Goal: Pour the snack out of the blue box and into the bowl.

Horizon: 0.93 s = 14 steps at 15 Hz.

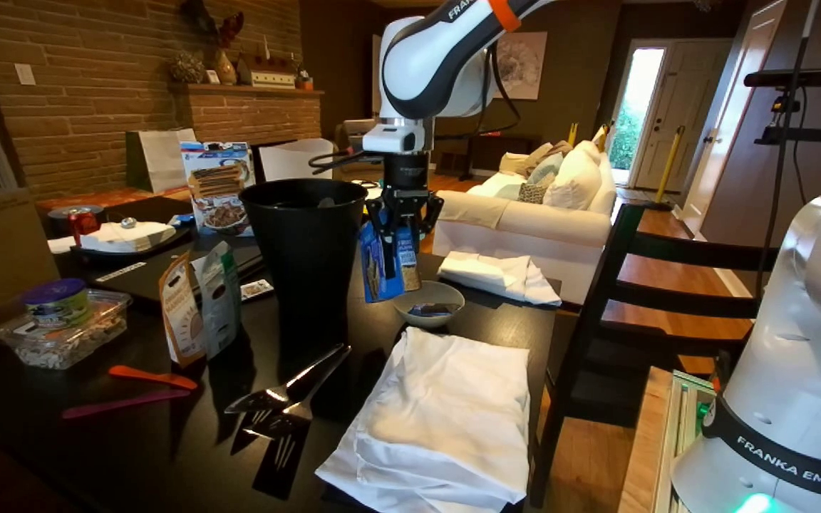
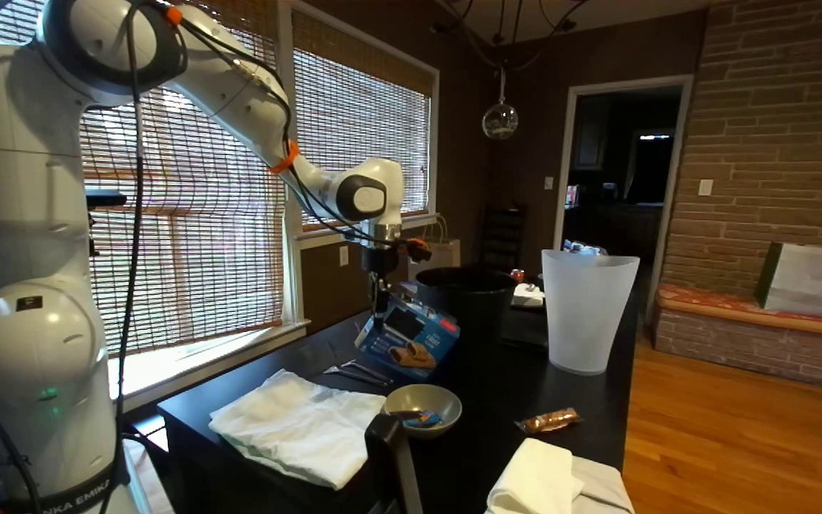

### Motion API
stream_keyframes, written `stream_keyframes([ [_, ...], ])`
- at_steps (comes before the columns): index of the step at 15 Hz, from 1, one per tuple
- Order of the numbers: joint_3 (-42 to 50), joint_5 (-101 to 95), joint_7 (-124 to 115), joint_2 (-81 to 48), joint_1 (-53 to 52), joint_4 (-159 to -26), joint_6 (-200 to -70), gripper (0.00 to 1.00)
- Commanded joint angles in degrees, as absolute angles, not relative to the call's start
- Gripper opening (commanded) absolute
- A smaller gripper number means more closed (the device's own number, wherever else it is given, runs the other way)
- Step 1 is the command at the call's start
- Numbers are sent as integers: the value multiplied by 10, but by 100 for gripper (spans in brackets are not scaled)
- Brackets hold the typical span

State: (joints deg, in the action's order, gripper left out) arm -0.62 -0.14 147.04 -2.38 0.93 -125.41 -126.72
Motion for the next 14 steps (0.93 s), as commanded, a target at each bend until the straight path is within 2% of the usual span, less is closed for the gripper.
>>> stream_keyframes([
  [1,-9,-40,1468,-13,3,-1290,-1313,16],
  [14,-12,-120,1412,-41,-4,-1339,-1422,16],
])
